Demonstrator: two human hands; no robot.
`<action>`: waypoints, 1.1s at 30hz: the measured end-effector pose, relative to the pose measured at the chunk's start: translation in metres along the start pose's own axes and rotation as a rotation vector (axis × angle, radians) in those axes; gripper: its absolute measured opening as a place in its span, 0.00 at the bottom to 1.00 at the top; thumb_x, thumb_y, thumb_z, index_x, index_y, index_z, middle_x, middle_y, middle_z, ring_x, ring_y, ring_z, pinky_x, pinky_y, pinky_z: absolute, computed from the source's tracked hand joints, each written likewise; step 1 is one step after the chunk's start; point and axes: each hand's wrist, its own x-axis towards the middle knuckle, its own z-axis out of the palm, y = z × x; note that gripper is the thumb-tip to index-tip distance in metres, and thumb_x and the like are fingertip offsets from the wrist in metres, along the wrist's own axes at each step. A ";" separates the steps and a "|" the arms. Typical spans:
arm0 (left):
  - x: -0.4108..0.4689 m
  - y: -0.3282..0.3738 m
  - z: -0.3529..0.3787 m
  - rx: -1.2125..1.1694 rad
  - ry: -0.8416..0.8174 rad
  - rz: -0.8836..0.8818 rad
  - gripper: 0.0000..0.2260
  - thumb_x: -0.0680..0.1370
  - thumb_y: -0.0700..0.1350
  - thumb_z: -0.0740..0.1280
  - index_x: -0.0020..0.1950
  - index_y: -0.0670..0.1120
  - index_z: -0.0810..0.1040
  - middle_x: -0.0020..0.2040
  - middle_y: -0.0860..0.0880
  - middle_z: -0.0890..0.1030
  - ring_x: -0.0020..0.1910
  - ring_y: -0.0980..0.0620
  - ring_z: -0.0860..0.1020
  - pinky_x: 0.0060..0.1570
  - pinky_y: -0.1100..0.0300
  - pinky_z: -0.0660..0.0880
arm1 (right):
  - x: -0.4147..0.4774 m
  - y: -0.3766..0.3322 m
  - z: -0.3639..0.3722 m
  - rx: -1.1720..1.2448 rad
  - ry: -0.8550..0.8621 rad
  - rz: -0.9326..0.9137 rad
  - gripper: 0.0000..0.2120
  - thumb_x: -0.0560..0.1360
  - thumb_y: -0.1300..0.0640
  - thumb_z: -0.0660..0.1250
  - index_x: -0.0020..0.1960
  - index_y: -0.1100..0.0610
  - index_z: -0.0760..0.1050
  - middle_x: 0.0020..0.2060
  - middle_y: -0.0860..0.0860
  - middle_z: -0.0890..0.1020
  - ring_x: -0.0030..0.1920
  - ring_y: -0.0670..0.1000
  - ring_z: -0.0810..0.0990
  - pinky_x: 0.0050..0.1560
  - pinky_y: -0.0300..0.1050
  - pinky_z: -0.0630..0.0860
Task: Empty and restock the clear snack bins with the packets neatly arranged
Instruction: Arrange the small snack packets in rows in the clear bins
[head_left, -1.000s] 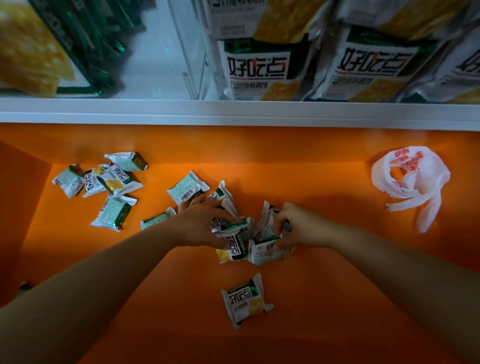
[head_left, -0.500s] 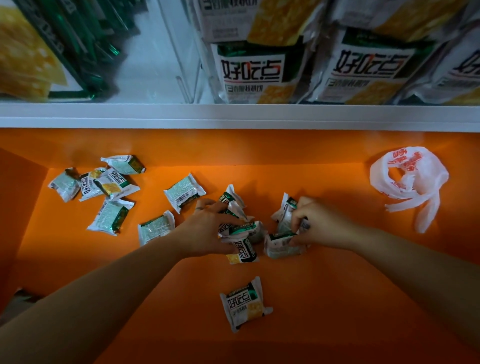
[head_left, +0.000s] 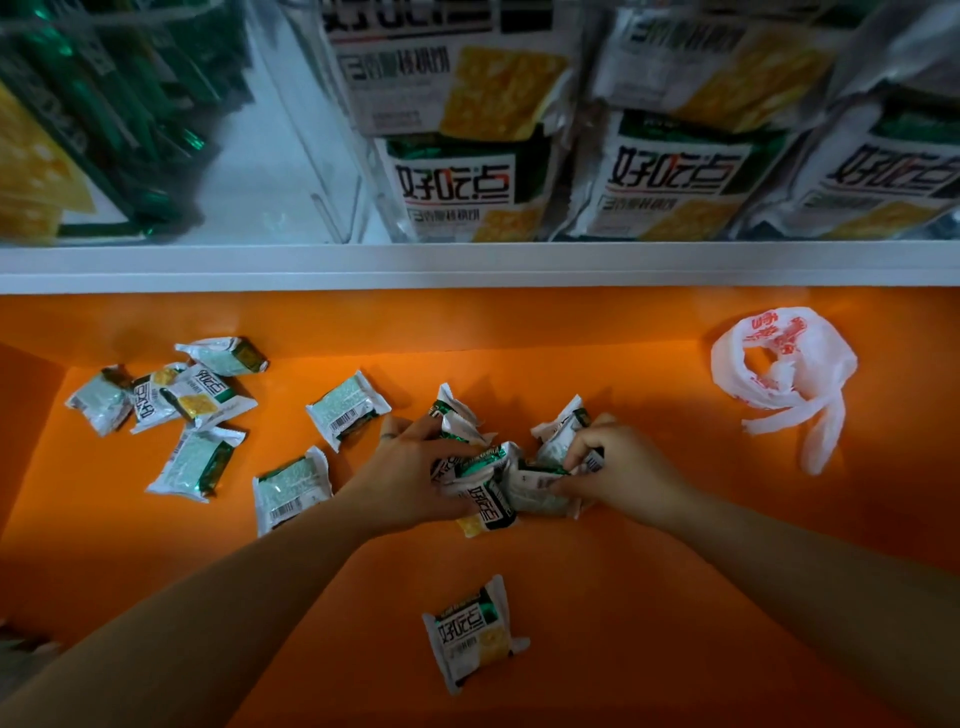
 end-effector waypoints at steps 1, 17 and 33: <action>0.000 -0.001 0.001 -0.005 0.008 -0.002 0.31 0.68 0.61 0.74 0.69 0.62 0.70 0.72 0.49 0.65 0.69 0.44 0.56 0.63 0.51 0.63 | 0.000 0.000 0.000 0.010 0.001 -0.009 0.13 0.65 0.57 0.79 0.34 0.50 0.74 0.42 0.40 0.71 0.43 0.42 0.73 0.39 0.35 0.68; -0.004 0.010 0.003 -0.240 0.063 0.096 0.28 0.69 0.52 0.76 0.67 0.59 0.71 0.57 0.53 0.65 0.50 0.56 0.68 0.45 0.73 0.66 | -0.012 -0.001 -0.023 0.102 0.035 -0.079 0.14 0.63 0.58 0.80 0.33 0.49 0.74 0.41 0.46 0.72 0.41 0.39 0.72 0.41 0.28 0.67; -0.063 0.095 -0.066 -0.250 0.141 0.269 0.26 0.69 0.50 0.76 0.59 0.67 0.67 0.50 0.64 0.61 0.46 0.73 0.68 0.39 0.77 0.66 | -0.097 -0.060 -0.105 0.040 0.127 -0.212 0.14 0.62 0.55 0.80 0.32 0.46 0.75 0.41 0.45 0.71 0.41 0.38 0.71 0.44 0.31 0.66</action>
